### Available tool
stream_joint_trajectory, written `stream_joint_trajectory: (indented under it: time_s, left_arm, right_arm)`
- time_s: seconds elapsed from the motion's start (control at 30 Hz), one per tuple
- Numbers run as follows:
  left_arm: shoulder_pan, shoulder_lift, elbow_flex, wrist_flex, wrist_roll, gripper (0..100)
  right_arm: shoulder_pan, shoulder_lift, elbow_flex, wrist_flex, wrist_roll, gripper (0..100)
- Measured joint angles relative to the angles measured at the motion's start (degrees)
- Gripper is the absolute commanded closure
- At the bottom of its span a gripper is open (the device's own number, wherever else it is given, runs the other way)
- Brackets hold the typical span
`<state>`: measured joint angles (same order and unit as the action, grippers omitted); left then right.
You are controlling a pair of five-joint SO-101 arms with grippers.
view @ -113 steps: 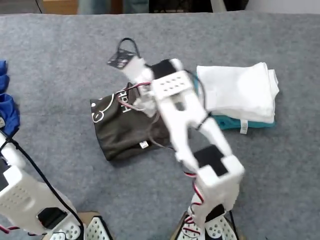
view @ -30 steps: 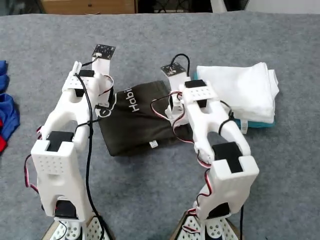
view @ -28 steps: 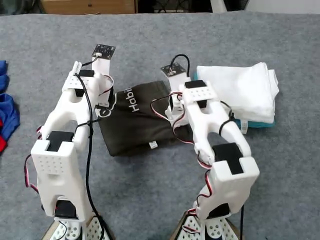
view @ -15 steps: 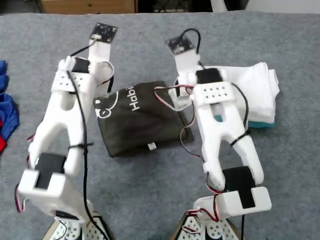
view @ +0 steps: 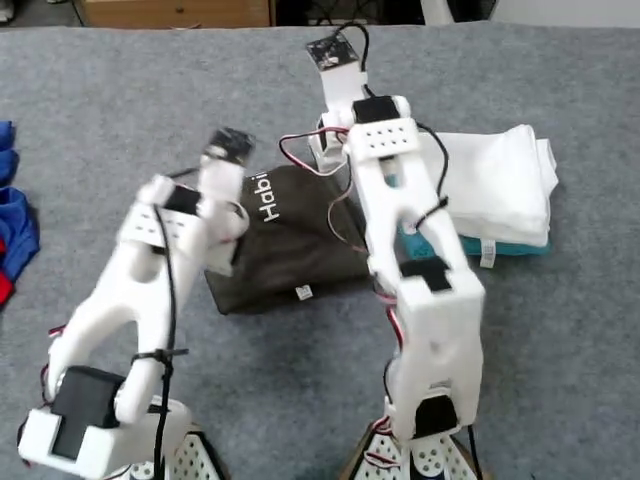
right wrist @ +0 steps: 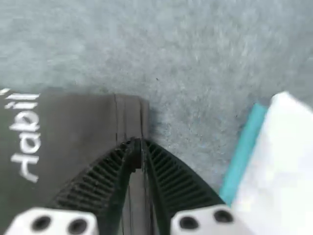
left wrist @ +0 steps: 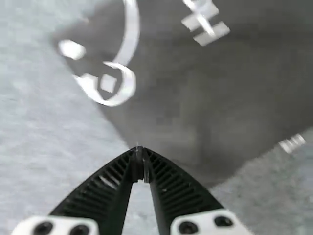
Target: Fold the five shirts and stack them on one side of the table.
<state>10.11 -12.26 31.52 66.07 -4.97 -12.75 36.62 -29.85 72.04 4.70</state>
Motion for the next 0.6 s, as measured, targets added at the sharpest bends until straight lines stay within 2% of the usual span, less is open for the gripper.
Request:
stream_joint_trajectory:
  time_s: [0.17,0.33,0.6]
  left_arm:
    - [4.9,2.7,3.6,-4.5,2.8,97]
    - [4.8,7.6,4.0,-5.7,3.4,97]
    - [5.5,10.0,5.3,-7.4,3.4,97]
  right_arm:
    - [-0.3,15.4,-16.0,5.5,-1.6,97.5]
    - [0.2,28.0,-30.9,11.3,-1.6,97.6]
    - [0.8,40.0,-55.7,23.5,-1.6,97.6]
